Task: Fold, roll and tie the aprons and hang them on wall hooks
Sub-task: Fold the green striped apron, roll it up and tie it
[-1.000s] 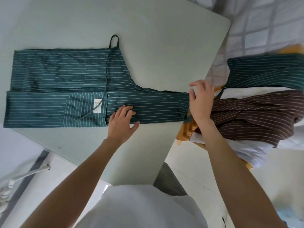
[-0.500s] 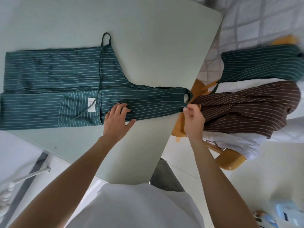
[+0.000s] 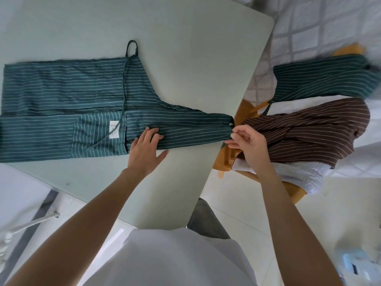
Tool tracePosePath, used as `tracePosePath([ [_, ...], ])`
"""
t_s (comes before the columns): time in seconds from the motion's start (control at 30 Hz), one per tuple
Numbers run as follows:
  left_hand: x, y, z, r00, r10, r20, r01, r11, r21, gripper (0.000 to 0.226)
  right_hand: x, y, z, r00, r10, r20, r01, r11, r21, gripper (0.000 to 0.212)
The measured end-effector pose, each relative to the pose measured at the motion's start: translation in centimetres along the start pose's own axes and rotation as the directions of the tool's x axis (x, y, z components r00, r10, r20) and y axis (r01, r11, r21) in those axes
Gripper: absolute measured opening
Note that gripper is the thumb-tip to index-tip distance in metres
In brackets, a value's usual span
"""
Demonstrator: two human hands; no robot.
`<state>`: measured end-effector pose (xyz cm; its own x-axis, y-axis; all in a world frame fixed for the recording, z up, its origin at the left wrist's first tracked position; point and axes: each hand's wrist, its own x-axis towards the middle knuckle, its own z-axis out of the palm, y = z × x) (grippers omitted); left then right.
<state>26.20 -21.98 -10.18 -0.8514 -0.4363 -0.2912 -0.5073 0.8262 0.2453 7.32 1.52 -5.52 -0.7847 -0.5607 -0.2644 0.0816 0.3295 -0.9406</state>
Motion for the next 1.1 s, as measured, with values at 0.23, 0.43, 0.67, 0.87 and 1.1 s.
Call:
tracePosePath([
  [0.23,-0.1,-0.1,0.2,1.000,0.019,-0.019,-0.020,1.000,-0.009,0.047,-0.5,3.2,-1.5,0.999,-0.028,0.020,0.031,0.478,-0.878,0.012],
  [0.43,-0.8,-0.3,-0.1,0.999,0.040,-0.018,-0.040,0.999,-0.018,0.042,-0.2,2.5,1.0,0.949,0.303,-0.090,-0.315,0.893,-0.320,0.026],
  [0.67,-1.5,-0.5,-0.2,0.999,0.050,-0.015,-0.050,0.998,-0.032,0.038,2.1,1.9,1.9,0.937,0.302,-0.178,-0.334,0.922,-0.195,0.041],
  [0.87,-1.7,-0.7,-0.1,0.999,0.044,-0.006,-0.044,0.998,-0.039,0.038,5.9,1.3,0.4,0.995,-0.078,-0.060,0.000,0.615,-0.789,0.036],
  [1.1,-1.6,-0.6,-0.6,0.998,0.049,0.038,-0.044,0.990,-0.131,0.038,7.8,-0.1,-0.9,0.981,-0.183,-0.072,0.010,0.411,-0.911,0.033],
])
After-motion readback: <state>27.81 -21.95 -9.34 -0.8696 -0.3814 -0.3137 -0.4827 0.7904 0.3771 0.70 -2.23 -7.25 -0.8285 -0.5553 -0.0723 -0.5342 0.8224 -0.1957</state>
